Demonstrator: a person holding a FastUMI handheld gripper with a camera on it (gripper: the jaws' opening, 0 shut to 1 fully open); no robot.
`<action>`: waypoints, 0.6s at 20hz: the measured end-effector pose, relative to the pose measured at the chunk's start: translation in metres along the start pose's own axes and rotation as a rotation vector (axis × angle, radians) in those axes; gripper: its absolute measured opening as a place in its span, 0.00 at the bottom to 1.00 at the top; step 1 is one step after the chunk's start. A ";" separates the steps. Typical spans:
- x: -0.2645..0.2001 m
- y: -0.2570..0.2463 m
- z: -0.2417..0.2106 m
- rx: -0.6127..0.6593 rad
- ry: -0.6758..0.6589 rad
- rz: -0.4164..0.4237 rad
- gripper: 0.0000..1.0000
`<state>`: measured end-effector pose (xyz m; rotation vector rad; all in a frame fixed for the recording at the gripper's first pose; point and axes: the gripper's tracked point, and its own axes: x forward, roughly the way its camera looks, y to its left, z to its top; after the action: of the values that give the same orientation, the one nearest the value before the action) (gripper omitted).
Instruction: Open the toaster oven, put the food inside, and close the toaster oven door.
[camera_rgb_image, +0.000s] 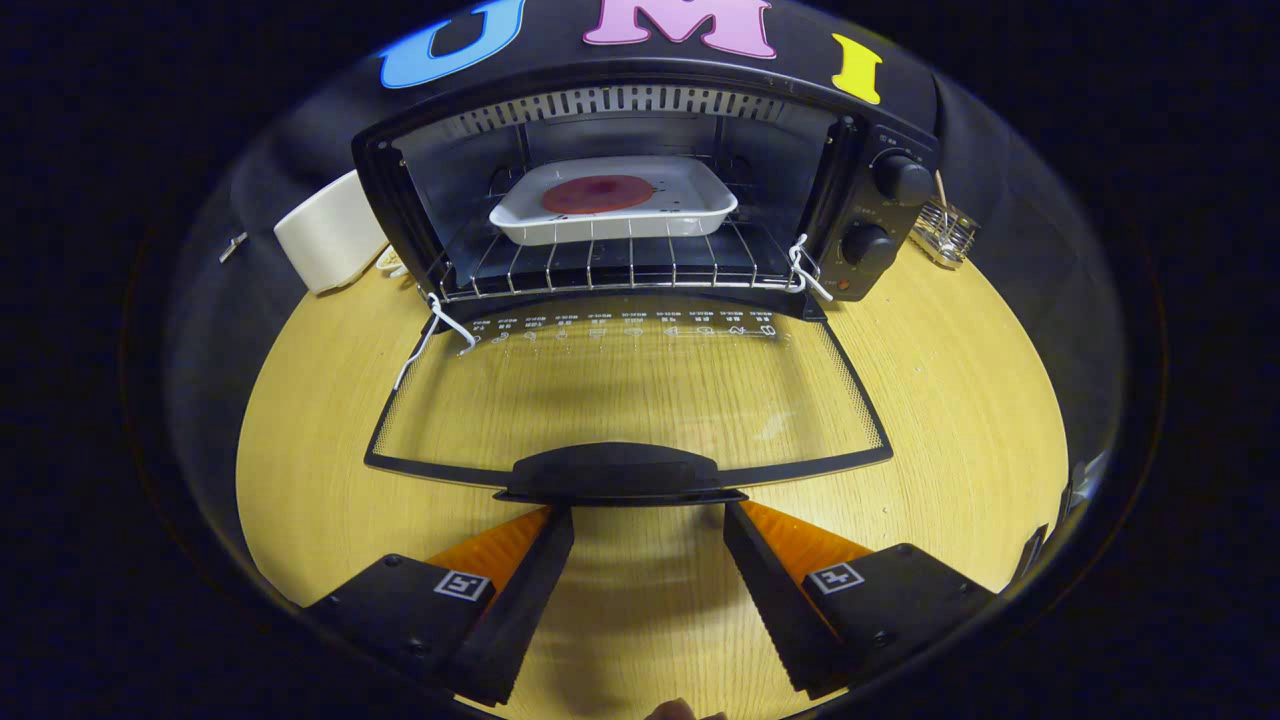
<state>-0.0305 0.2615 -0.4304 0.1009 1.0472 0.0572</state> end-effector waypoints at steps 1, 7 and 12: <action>-0.004 0.000 0.002 -0.005 -0.014 0.004 0.99; -0.028 -0.001 0.017 -0.023 -0.109 0.038 0.99; -0.039 -0.017 0.045 -0.054 -0.224 0.063 0.99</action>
<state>-0.0108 0.2388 -0.3760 0.0887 0.8183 0.1281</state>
